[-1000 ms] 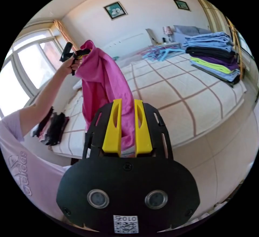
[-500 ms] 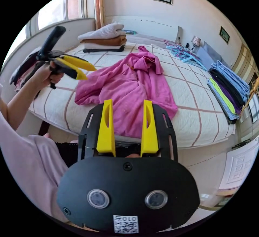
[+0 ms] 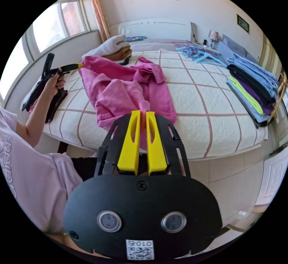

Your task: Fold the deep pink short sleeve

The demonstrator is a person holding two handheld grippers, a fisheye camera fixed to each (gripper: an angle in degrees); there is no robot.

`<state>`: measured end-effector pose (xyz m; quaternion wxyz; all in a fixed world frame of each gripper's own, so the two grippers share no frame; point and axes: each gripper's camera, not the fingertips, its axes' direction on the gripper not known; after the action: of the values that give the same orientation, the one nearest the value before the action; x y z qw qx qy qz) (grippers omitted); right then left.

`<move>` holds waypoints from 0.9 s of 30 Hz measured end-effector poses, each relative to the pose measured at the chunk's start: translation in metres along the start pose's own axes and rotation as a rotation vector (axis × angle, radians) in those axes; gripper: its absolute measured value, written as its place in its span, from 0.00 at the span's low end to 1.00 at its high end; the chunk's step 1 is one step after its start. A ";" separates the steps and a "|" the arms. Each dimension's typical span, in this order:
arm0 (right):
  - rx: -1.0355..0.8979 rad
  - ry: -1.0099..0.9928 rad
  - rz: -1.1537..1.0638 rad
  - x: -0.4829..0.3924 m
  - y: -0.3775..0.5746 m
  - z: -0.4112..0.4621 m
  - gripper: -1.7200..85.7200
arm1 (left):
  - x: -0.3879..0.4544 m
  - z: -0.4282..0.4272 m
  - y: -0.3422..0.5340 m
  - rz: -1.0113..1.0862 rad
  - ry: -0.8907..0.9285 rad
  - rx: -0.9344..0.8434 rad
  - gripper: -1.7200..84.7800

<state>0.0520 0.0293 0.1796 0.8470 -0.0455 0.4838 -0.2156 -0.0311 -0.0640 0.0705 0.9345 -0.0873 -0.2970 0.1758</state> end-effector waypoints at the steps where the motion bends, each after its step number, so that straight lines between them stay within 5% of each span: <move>1: -0.026 -0.015 0.039 0.005 0.003 0.008 0.08 | -0.010 0.013 0.008 -0.018 -0.020 -0.065 0.06; 8: -0.036 0.132 0.246 0.018 0.007 0.004 0.14 | 0.009 -0.009 0.070 0.031 -0.113 0.042 0.11; 13: 0.043 -0.012 0.180 -0.002 -0.036 -0.017 0.20 | 0.119 0.005 0.074 0.510 0.041 -0.028 0.14; 18: -0.133 -0.057 0.204 0.016 -0.091 0.024 0.23 | 0.204 0.083 0.092 0.762 0.112 -0.180 0.14; 24: -0.209 -0.078 0.244 0.024 -0.093 0.035 0.18 | 0.209 0.129 0.099 0.735 -0.007 -0.274 0.07; 27: -0.189 -0.059 0.252 0.027 -0.089 0.025 0.14 | 0.181 0.098 0.091 0.631 0.109 -0.166 0.03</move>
<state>0.0559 -0.0655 0.1969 0.8731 -0.0703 0.4788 -0.0598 0.0244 0.0944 0.2200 0.8383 -0.2599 -0.2180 0.4268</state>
